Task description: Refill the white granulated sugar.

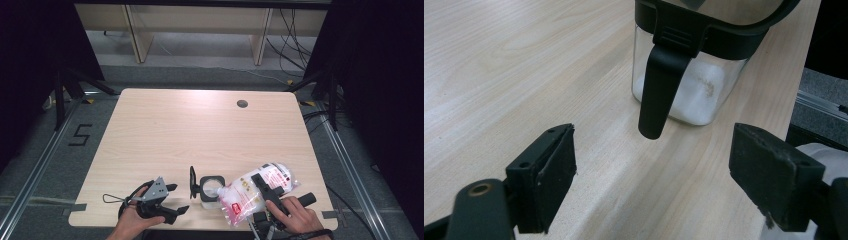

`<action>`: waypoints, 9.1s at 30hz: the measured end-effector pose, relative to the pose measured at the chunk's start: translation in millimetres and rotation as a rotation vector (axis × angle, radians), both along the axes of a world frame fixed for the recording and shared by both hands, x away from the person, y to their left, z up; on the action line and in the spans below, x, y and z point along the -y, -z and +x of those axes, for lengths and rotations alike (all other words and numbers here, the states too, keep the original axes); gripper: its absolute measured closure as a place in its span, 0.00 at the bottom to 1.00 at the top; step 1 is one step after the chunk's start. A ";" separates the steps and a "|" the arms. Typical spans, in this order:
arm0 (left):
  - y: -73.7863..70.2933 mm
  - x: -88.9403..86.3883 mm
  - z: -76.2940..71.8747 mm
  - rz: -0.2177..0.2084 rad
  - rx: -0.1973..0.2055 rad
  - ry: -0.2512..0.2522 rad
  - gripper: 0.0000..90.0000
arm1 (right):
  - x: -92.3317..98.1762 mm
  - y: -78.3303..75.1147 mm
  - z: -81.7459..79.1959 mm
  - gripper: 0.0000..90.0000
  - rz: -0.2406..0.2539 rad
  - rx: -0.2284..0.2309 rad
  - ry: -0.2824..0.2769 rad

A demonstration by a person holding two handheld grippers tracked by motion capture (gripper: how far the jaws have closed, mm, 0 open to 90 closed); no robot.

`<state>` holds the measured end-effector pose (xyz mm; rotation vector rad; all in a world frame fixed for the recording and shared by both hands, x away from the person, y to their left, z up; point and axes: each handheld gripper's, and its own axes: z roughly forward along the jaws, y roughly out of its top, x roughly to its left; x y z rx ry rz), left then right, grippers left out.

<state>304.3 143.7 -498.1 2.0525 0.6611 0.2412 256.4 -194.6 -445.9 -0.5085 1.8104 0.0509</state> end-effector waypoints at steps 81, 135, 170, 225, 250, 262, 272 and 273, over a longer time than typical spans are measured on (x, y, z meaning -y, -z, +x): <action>-0.2 -1.4 0.6 0.001 0.012 -0.003 0.21 | 1.4 -2.3 -1.1 0.49 -0.051 0.030 0.006; -0.2 -1.2 0.6 0.005 0.017 -0.005 0.21 | 4.5 -3.8 0.4 0.49 -0.039 0.017 0.008; -0.3 -1.3 0.9 0.008 0.019 -0.002 0.21 | 2.8 -5.5 -2.7 0.50 -0.053 0.033 0.029; -1.0 -0.2 -0.7 -0.008 0.001 -0.006 0.21 | 0.6 -8.8 -2.5 0.51 -0.075 0.014 0.009; -1.6 -3.3 1.8 0.021 0.015 0.001 0.21 | 0.3 -10.4 -3.6 0.51 -0.075 0.016 0.013; -1.9 -2.4 -0.5 -0.002 0.007 -0.014 0.21 | 1.6 -8.8 -3.8 0.51 -0.064 0.015 0.025; -1.0 -2.1 0.2 -0.004 0.010 -0.012 0.21 | -0.5 -13.2 -4.7 0.51 -0.088 0.037 -0.005; -1.1 -2.3 0.7 -0.002 0.014 -0.007 0.21 | 0.3 -12.7 -5.3 0.51 -0.076 0.033 0.008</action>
